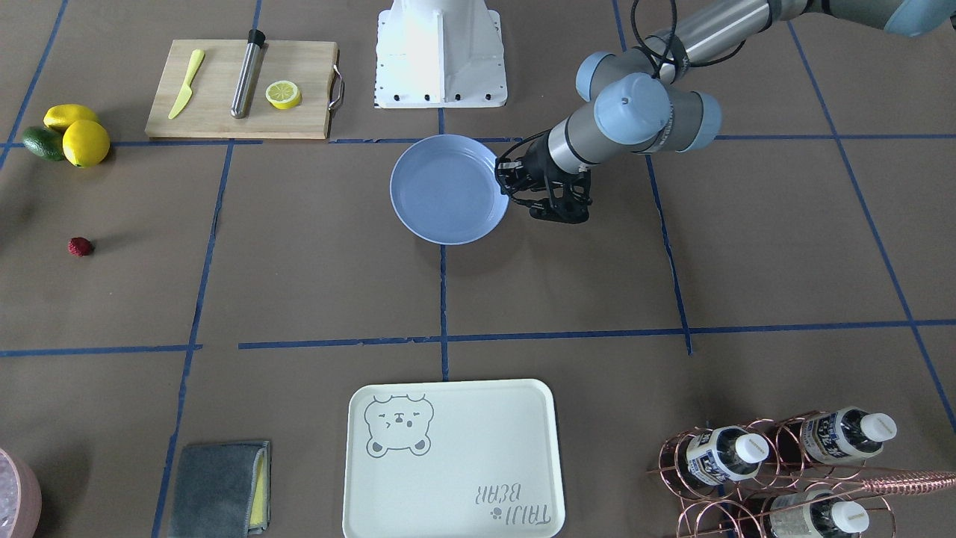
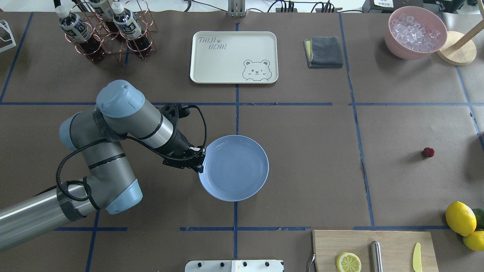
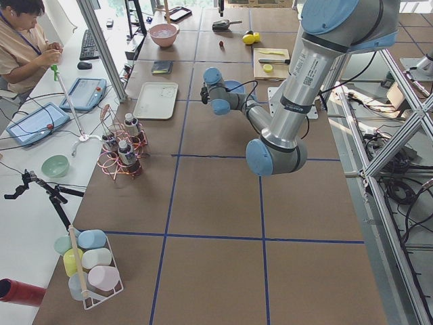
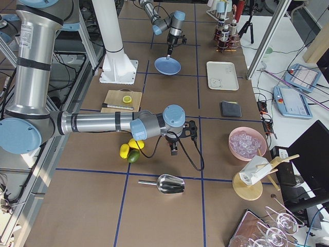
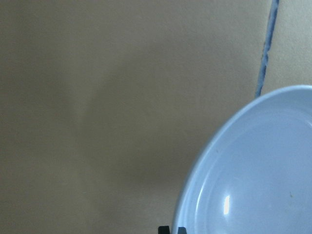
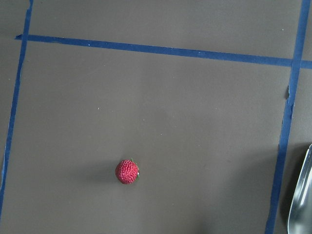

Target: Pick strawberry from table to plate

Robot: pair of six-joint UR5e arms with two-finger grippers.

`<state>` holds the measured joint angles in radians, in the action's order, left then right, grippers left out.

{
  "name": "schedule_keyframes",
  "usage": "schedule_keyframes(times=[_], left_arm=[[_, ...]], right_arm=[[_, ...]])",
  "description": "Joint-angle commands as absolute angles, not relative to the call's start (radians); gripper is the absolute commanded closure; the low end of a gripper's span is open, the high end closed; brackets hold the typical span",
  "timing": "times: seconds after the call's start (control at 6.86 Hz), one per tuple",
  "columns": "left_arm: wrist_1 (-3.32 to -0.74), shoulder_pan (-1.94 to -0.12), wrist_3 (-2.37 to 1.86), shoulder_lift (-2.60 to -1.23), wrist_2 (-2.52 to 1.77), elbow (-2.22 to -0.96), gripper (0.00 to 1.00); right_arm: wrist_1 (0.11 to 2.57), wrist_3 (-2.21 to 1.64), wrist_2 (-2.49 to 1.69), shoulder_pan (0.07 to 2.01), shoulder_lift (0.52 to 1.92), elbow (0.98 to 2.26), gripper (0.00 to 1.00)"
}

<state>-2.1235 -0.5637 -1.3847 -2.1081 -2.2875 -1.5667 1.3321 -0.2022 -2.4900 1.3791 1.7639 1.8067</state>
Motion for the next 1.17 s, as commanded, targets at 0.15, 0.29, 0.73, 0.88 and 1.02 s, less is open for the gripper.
schedule_keyframes(times=[0.15,0.29,0.73,0.88,1.02], left_arm=[[-2.154,-0.540,-1.405,-2.146,-2.189,-1.488,1.00],[-2.154,-0.541,-1.410,-2.148,-2.189,-1.488,1.00],[-2.213,-0.543,-1.414,-2.140,-2.187,-1.485,0.31],[-2.217,-0.548,-1.416,-2.140,-2.187,-1.497,0.27],[-2.215,-0.552,-1.416,-2.138,-2.187,-1.518,0.27]], right_arm=[[1.335,-0.204,-2.491,1.379,1.764,1.805,0.00],[1.335,-0.204,-2.493,1.379,1.764,1.805,0.00],[1.329,-0.350,-2.496,1.330,1.761,1.807,0.00],[1.254,-0.523,-2.423,1.196,1.749,1.806,0.00],[1.144,-0.597,-2.357,1.140,1.758,1.775,0.00]])
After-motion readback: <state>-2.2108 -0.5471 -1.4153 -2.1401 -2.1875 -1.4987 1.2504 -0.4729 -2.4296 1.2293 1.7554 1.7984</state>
